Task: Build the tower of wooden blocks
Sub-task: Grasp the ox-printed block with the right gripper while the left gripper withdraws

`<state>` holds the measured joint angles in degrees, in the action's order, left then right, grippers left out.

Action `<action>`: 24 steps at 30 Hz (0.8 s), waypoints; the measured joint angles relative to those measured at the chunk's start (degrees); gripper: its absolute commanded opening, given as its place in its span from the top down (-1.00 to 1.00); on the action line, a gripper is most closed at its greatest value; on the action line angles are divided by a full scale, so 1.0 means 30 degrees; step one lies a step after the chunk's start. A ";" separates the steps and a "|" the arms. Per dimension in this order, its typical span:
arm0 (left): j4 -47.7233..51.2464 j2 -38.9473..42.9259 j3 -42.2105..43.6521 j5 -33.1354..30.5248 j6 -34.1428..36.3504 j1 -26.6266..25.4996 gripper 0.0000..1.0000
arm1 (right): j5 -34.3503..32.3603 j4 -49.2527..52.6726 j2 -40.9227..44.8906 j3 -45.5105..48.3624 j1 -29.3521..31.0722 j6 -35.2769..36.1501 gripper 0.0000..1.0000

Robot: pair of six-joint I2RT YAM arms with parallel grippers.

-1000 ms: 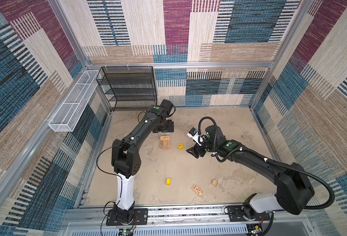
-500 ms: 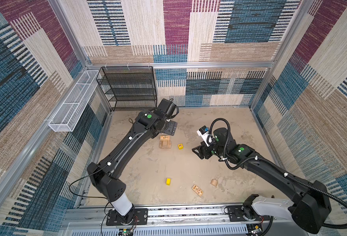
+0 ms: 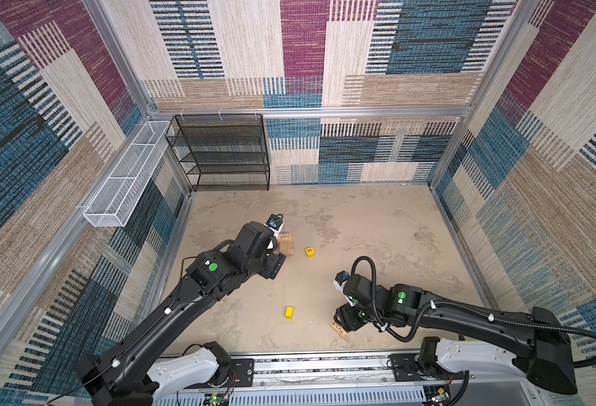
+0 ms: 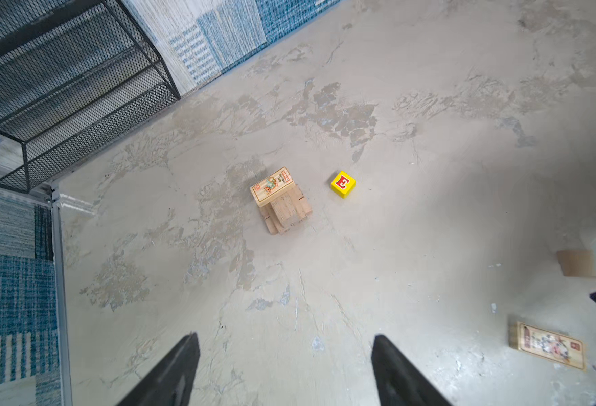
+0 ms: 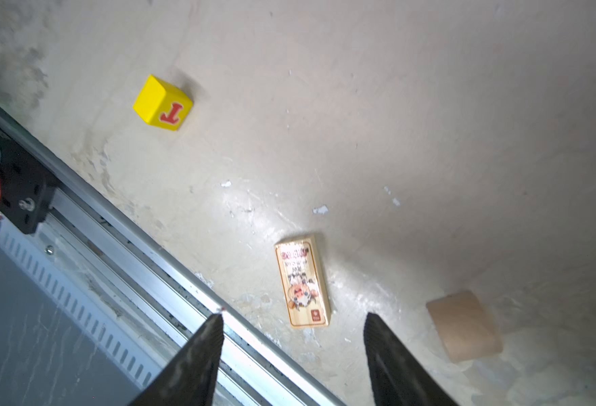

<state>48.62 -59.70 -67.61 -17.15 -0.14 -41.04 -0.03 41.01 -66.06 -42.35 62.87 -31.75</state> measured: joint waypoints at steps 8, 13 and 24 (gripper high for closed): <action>-0.1698 0.2346 0.1916 -0.1166 0.0707 0.0015 -0.72 | -0.0481 -0.0182 -0.1974 0.0386 0.1399 -0.0350 -0.30; -0.2193 0.2331 0.2171 -0.1661 0.0925 0.0197 -0.72 | -0.0437 -0.0430 -0.2812 0.0576 0.2040 -0.0087 -0.29; -0.2382 0.2244 0.2244 -0.1858 0.1049 0.0474 -0.72 | -0.0211 -0.1129 -0.4940 0.0255 0.2594 0.0066 0.03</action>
<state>41.47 -52.97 -60.88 -22.72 3.01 -39.62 -0.67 37.63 -80.88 -41.58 70.65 -31.55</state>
